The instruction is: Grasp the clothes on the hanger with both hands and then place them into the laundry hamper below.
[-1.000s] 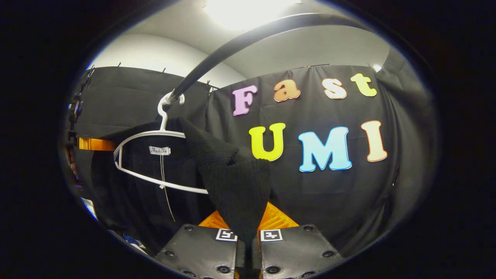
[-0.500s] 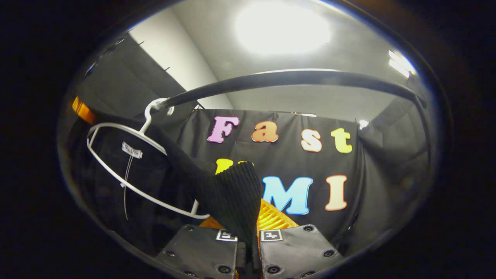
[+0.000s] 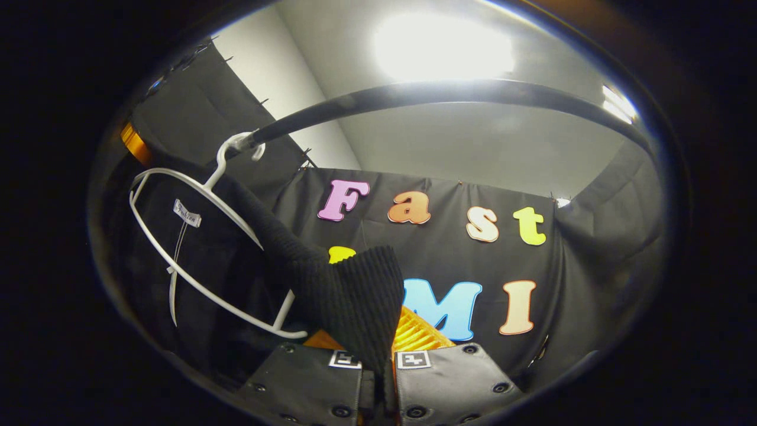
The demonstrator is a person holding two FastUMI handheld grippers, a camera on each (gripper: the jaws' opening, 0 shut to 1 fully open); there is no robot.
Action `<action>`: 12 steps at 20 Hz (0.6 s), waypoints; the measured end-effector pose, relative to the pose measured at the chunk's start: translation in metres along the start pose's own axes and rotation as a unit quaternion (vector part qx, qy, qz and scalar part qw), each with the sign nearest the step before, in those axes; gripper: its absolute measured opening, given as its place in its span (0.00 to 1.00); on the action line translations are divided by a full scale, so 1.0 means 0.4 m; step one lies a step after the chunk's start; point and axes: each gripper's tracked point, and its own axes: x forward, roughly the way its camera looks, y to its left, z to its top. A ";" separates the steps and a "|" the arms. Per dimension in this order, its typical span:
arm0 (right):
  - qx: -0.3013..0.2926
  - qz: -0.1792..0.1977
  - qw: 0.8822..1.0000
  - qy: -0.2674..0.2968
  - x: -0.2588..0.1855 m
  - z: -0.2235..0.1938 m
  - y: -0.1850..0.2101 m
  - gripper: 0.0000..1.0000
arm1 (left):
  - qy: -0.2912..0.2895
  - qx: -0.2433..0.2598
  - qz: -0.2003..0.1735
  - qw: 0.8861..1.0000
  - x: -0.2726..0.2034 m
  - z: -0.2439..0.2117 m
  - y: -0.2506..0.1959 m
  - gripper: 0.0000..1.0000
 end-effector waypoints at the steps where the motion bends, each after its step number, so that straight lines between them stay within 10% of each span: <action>1: -0.005 -0.002 1.000 -0.008 0.006 0.005 -0.007 0.09 | 0.000 -0.005 -0.004 1.000 0.001 0.004 0.008 0.04; 12: -0.031 0.013 0.998 -0.059 0.138 -0.021 -0.022 0.09 | -0.018 -0.022 -0.045 0.999 0.054 0.036 0.063 0.02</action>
